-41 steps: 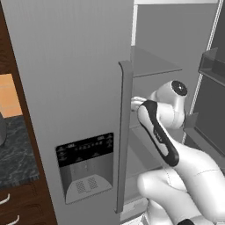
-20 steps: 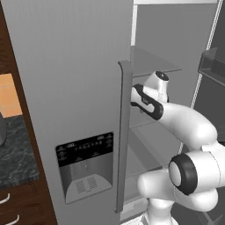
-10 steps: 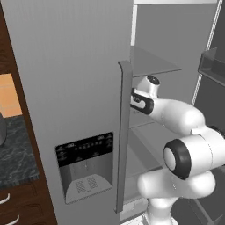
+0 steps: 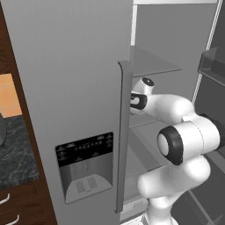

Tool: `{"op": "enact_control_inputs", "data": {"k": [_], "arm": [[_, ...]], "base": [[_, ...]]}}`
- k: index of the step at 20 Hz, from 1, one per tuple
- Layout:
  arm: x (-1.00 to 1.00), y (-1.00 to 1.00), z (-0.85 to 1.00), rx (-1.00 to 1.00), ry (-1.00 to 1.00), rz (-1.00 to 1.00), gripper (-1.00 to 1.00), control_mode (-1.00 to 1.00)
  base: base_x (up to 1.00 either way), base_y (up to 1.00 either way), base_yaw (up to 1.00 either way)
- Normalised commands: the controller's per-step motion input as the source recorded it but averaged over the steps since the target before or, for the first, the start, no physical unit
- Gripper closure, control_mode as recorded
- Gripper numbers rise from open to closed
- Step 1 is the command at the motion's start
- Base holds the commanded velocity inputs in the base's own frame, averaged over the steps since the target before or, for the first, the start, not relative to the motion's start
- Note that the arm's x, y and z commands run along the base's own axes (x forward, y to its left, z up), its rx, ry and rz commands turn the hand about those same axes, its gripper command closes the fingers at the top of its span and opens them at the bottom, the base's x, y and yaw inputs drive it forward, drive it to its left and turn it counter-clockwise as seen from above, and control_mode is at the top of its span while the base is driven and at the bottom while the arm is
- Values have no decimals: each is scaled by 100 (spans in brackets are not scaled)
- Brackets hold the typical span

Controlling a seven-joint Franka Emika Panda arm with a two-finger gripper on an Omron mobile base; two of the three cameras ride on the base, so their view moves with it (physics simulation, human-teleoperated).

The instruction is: Place one lemon and one fish in each tupperware on the nearby counter, to pack two identical lunches.

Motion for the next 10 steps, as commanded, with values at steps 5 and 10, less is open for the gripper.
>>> {"op": "enact_control_inputs", "data": {"k": [5,10], "arm": [[22,19,-28,0,2,-3,-100,-100],[28,30,-38,-3,0,-2,100,-100]], "base": [[0,0,0],[0,0,0]]}}
